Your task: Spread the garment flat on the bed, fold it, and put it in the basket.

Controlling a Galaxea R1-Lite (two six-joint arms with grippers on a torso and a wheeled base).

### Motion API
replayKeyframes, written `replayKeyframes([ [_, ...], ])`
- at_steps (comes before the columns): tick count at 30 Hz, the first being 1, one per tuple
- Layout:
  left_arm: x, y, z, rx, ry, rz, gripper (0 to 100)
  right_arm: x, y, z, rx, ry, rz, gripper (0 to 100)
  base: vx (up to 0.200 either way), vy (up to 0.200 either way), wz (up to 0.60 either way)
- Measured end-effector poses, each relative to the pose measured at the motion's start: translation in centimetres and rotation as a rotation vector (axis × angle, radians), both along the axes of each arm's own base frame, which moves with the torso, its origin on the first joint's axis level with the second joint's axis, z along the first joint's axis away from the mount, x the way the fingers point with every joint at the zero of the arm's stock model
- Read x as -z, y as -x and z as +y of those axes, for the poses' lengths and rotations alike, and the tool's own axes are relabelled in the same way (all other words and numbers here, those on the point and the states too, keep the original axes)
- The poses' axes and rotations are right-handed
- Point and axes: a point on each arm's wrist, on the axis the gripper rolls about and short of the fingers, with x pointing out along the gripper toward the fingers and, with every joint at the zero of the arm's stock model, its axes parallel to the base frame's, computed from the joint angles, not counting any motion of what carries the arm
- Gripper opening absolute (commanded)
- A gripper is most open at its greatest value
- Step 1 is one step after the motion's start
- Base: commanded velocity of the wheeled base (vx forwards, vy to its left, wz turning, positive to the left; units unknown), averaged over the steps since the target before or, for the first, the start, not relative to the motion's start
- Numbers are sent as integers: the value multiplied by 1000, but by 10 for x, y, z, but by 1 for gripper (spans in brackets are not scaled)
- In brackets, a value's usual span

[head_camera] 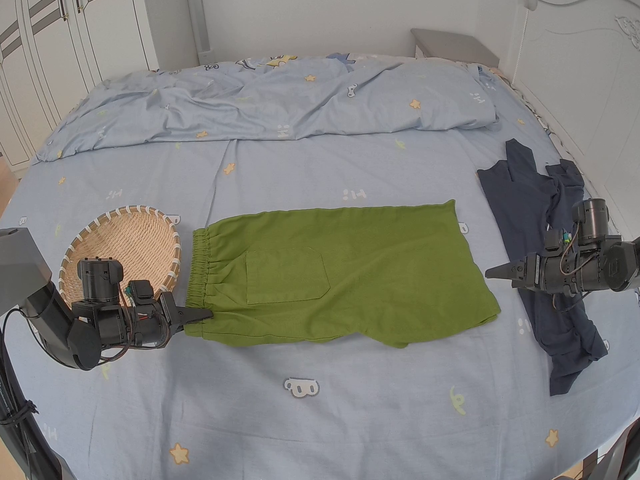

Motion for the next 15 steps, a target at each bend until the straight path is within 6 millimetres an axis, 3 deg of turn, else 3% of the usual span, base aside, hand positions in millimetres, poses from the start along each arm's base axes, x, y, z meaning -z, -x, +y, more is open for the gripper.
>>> replayKeyframes([
  [7, -2, 1, 0, -1, 0, -6, 0, 33, -9, -4, -36, -46, 65, 100, 0, 0, 0],
  [15, -2, 2, 0, 1, 0, -11, 0, 52, -14, -4, -52, -69, 118, 100, 0, 0, 0],
])
